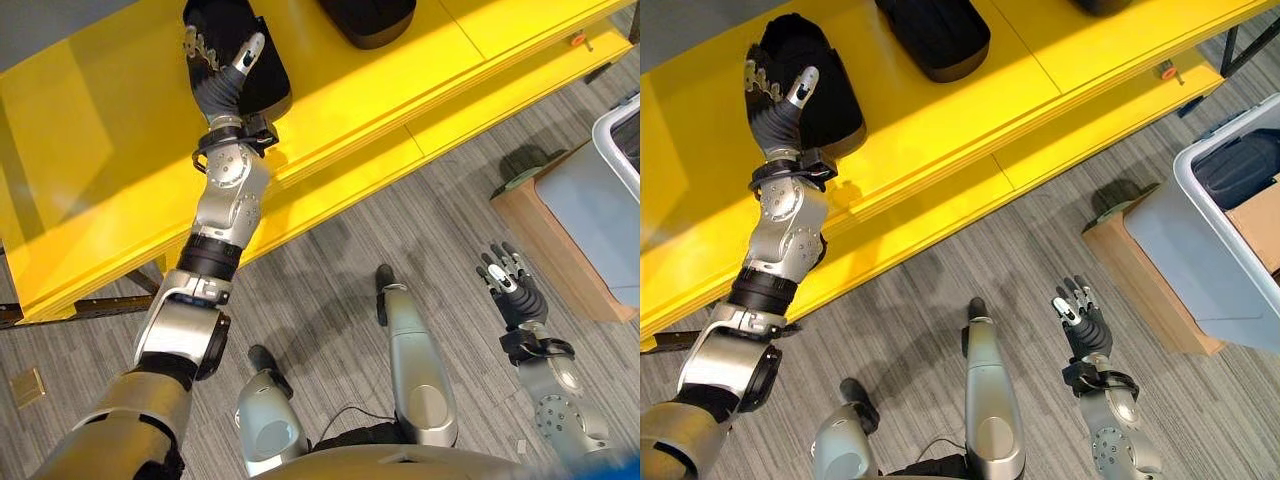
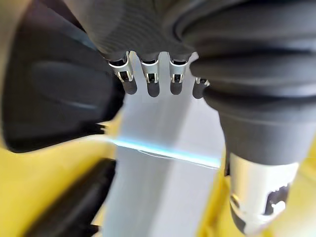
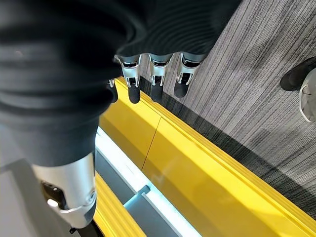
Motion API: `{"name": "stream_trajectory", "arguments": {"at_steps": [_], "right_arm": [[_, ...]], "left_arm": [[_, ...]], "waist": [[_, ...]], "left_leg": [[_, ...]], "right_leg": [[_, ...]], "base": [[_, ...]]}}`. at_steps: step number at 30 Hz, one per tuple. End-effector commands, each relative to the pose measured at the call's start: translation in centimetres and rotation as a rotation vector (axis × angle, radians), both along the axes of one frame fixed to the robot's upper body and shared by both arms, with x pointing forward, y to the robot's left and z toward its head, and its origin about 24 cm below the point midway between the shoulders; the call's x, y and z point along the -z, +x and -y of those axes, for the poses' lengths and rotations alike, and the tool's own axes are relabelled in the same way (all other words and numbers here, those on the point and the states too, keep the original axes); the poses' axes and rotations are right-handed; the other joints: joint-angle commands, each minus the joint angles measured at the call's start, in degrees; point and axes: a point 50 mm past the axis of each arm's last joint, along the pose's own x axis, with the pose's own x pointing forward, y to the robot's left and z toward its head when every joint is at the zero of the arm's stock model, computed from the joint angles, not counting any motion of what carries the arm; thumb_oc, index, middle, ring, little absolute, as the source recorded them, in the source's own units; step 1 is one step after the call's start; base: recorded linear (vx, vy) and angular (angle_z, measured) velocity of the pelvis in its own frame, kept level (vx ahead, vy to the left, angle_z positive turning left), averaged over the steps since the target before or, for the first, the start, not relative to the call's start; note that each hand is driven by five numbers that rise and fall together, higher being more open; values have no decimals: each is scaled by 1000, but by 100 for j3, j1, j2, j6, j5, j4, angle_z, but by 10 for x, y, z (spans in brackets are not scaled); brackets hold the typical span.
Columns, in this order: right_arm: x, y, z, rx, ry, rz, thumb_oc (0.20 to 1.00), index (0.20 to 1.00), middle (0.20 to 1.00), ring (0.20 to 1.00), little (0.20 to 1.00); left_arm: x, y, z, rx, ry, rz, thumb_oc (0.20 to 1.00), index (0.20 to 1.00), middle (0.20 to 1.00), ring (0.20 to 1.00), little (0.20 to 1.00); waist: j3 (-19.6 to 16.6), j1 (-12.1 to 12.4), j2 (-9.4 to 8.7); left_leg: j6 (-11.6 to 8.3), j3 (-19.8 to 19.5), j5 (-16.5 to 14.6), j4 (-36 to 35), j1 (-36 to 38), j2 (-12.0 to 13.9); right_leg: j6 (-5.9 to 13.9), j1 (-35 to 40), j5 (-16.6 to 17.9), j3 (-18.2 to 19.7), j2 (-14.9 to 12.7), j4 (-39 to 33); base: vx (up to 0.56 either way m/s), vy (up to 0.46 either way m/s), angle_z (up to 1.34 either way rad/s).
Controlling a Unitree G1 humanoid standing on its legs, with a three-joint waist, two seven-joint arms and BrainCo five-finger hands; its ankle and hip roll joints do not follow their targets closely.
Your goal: Move parts from the plastic box to the shelf.
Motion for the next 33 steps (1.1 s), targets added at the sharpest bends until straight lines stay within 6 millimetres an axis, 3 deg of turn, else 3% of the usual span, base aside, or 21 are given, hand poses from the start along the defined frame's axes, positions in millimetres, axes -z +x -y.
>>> {"name": "stream_trajectory", "arguments": {"at_steps": [1,6,10,11,15,17,18,20,25,30,33], "right_arm": [[-19,8,-2,12,-23,124,1000,1000,1000,1000,1000],[-26,11,0,33,-15,174,1000,1000,1000,1000,1000],[-30,12,5,52,-24,201,1000,1000,1000,1000,1000],[-33,13,7,56,-28,218,1000,1000,1000,1000,1000],[-34,13,9,52,-40,227,1000,1000,1000,1000,1000],[-33,12,11,46,-55,218,1000,1000,1000,1000,1000],[-33,12,11,45,-55,219,1000,1000,1000,1000,1000],[-29,10,13,35,-69,198,1000,1000,1000,1000,1000],[-21,4,17,25,-126,147,1000,1000,1000,1000,1000],[-15,2,15,0,-156,114,1000,1000,1000,1000,1000],[-14,3,10,-13,-126,117,1000,1000,1000,1000,1000]], "left_arm": [[-23,-30,-28,-88,70,213,1000,1000,1000,1000,1000],[24,-72,-40,-18,20,230,1000,1000,1000,1000,1000],[63,-97,-52,54,48,131,1000,1000,1000,1000,1000],[77,-110,-57,83,64,79,1000,1000,1000,1000,1000],[96,-124,-65,97,87,1,1000,1000,1000,1000,1000],[114,-133,-69,114,98,-79,1000,1000,1000,1000,1000],[114,-133,-69,114,98,-79,1000,1000,1000,1000,1000],[134,-136,-68,143,88,-167,1000,1000,1000,1000,1000],[160,-141,-65,178,112,-288,1000,1000,1000,1000,1000],[184,-148,-63,165,301,-446,1000,1000,1000,1000,1000],[192,-149,-64,122,557,-530,1000,1000,1000,1000,1000]], "waist": [[-19,31,-237],[-110,187,-153],[-292,319,7],[-425,404,115],[-678,499,269],[-899,575,412],[-912,579,421],[-1213,637,550],[-1563,657,666],[-1901,659,643],[-2040,658,590]], "left_leg": [[59,-708,-509,831,-347,482],[52,-691,-381,533,-121,451],[69,-700,-139,101,132,439],[88,-735,56,-189,262,443],[87,-695,420,-712,495,460],[65,-662,833,-1170,743,495],[64,-658,850,-1184,731,504],[33,-618,1220,-1602,915,548],[-17,-554,1552,-1886,1112,604],[3,-522,1627,-1969,1243,581],[9,-479,1611,-1968,1312,540]], "right_leg": [[628,519,265,139,-600,-738],[592,753,253,65,-597,-831],[548,1082,228,-76,-564,-986],[516,1274,205,-199,-534,-1096],[498,1517,202,-380,-457,-1314],[500,1775,166,-546,-365,-1551],[494,1767,193,-548,-351,-1579],[496,1997,202,-688,-276,-1884],[507,2357,251,-851,-211,-2302],[541,2661,318,-930,-244,-2603],[581,2812,370,-930,-279,-2778]], "base": [[-61,-33,1],[15,-20,1],[78,-34,7],[78,-43,13],[62,-41,20],[72,-39,13],[63,-37,12],[62,-29,12],[50,-13,12],[33,-4,4],[29,4,2]]}}
